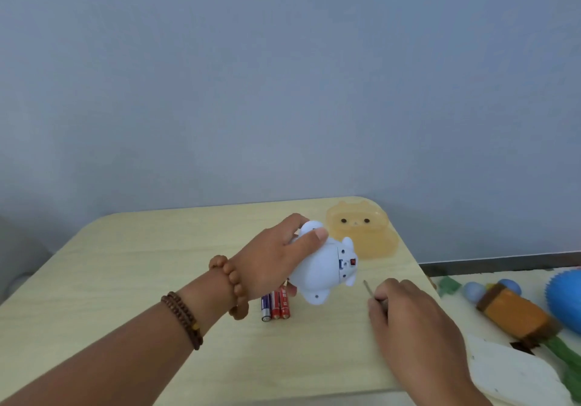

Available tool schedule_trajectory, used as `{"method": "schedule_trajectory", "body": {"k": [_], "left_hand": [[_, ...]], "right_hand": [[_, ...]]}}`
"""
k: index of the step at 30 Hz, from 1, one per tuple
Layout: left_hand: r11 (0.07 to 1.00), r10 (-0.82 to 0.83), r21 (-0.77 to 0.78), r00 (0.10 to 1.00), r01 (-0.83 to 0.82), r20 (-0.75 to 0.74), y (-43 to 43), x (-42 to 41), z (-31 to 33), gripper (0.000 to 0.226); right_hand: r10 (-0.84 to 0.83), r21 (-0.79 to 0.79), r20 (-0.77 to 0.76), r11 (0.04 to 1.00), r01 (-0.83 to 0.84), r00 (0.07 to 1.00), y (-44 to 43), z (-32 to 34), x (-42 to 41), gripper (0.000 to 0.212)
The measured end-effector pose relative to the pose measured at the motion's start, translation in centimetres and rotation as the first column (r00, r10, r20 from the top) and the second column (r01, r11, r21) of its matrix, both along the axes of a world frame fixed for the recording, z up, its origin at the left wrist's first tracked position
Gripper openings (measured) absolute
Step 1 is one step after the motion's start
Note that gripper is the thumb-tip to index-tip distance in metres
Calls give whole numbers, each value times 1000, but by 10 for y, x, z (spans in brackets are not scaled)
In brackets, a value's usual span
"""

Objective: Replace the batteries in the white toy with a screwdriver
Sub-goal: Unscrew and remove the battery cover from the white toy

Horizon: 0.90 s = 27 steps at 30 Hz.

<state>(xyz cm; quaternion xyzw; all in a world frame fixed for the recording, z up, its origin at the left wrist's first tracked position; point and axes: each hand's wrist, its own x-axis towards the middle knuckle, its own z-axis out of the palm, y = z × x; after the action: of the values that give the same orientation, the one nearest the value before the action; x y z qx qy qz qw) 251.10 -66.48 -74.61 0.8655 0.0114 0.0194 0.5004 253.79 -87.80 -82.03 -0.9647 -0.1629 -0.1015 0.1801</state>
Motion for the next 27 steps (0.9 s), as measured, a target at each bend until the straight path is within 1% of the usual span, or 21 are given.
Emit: {"method": "schedule_trajectory", "body": {"k": [2, 3, 5, 6, 7, 9, 10, 12, 13, 15, 17, 20, 22, 25, 27], "left_hand": [[1000, 23, -19, 998, -24, -64, -5, -2, -4, 40], [999, 34, 20, 996, -33, -79, -8, -2, -9, 42], [987, 37, 162, 996, -23, -84, -13, 0, -18, 50], [975, 29, 221, 995, -7, -94, -16, 0, -21, 52], [967, 17, 255, 994, 12, -110, -19, 0, -22, 52], [958, 0, 284, 991, 39, -133, -25, -1, -24, 52], [953, -1, 300, 991, 41, -133, -28, -1, -24, 51], [940, -8, 337, 993, 48, -120, -32, 2, -26, 51], [932, -18, 359, 994, 57, -111, -33, 3, -28, 51], [914, -22, 402, 994, 64, -108, -35, 5, -32, 50], [909, 7, 414, 995, 36, -103, -33, 6, -37, 47], [879, 22, 477, 998, 10, -62, -29, 4, -35, 41], [826, -53, 562, 999, 41, 5, -24, -2, -30, 49], [749, -261, 637, 965, 183, 30, -17, -15, -24, 71], [725, -314, 656, 948, 209, 45, -14, -19, -27, 73]], "right_hand": [[21, 28, -16, 999, -20, 1000, -7, 0, 1, 14], [38, 29, -21, 999, -37, 999, -9, 0, 1, 13], [65, 34, -27, 997, -64, 998, -11, 0, 1, 15], [87, 66, -14, 994, -86, 996, -13, 0, 0, 23], [125, 117, 7, 985, -125, 992, -16, 1, 0, 35], [248, 201, 17, 948, -247, 969, -24, 4, -2, 58], [319, 210, 20, 925, -316, 947, -27, 6, -4, 65], [429, 192, 14, 885, -424, 903, -26, 10, -8, 71], [460, 181, 8, 873, -454, 888, -25, 10, -8, 74], [472, 165, -18, 871, -463, 881, -20, 6, -6, 80], [460, 157, -21, 878, -452, 888, -17, 4, -3, 77], [480, 109, -17, 873, -476, 877, -15, 7, 3, 63], [515, 100, -34, 854, -510, 856, -16, 11, 8, 58], [549, 64, -55, 836, -545, 834, -17, 17, 17, 62], [559, 37, -97, 829, -558, 823, -17, 21, 24, 61]]}}
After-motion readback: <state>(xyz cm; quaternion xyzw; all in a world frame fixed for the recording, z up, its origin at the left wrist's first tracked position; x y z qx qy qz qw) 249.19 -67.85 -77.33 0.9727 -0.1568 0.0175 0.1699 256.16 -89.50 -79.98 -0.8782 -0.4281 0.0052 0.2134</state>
